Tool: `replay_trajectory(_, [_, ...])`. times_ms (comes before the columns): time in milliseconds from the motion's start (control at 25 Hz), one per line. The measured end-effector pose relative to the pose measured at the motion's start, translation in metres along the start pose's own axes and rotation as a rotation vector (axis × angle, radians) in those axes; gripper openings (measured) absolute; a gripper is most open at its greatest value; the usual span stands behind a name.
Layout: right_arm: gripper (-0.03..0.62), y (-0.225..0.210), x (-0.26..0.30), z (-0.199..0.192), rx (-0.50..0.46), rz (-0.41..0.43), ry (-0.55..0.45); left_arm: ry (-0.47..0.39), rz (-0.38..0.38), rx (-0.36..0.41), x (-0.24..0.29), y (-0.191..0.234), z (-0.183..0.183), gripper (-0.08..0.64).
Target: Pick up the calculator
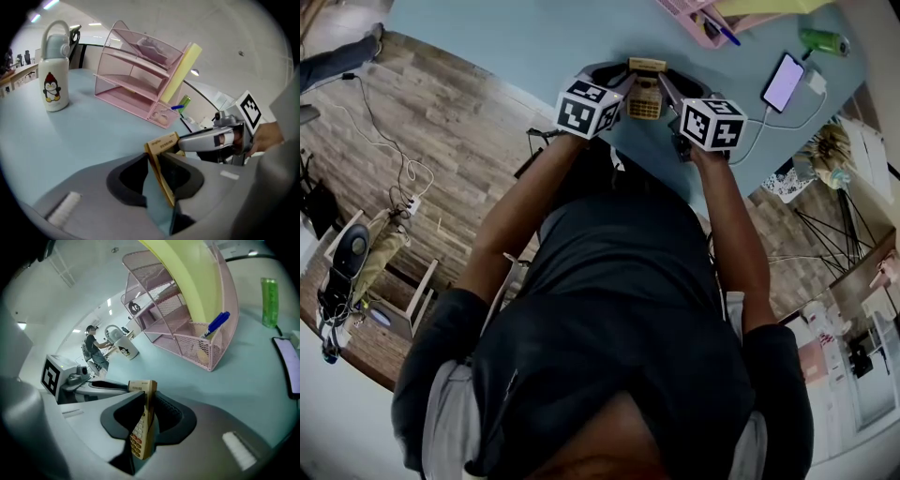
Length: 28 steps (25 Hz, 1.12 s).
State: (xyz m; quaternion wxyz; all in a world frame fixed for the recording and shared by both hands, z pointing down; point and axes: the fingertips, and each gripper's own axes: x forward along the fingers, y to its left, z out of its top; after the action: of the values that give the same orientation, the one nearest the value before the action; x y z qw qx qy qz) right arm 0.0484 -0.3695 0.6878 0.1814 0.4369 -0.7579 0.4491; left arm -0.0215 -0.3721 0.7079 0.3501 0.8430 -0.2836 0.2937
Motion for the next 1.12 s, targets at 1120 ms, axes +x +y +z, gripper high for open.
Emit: replay_trajectory(1120, [0.063,0.154,-0.136,0.089,-0.469,0.079,-0.381,-0.399,0.11,0.391,-0.185,-0.081,0.115,0.143])
